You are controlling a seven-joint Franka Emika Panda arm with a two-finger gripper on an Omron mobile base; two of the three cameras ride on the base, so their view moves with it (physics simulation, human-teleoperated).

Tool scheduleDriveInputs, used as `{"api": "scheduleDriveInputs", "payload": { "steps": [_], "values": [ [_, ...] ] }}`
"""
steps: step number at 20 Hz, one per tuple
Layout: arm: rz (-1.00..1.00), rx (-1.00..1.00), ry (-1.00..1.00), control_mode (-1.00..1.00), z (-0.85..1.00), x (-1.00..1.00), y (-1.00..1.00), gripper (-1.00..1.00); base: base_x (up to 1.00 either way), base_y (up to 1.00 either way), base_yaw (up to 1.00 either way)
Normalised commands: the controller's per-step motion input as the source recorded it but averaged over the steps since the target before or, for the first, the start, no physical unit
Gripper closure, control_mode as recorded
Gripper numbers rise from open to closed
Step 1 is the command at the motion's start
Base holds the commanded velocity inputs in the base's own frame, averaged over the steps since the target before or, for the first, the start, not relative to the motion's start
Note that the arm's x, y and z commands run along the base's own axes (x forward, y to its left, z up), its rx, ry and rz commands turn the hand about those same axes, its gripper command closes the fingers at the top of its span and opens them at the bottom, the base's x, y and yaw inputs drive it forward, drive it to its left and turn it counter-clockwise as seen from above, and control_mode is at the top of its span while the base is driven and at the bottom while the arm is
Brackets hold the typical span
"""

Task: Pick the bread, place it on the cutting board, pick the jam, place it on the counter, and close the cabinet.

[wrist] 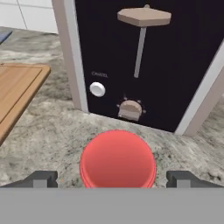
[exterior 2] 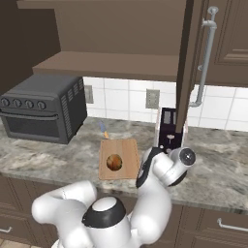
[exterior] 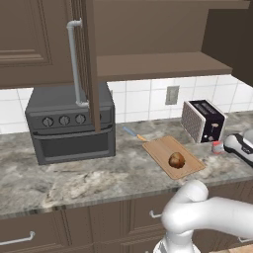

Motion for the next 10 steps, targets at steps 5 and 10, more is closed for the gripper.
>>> {"api": "scheduleDriveInputs", "payload": {
  "steps": [5,10],
  "values": [
    [0.00,0.00,0.00,-1.00,0.13,-0.28,-0.02,-1.00,0.00,0.00,0.00],
    [0.00,0.00,-0.02,-1.00,0.14,-0.22,0.00,-1.00,0.00,0.00,0.00]
  ]
}}
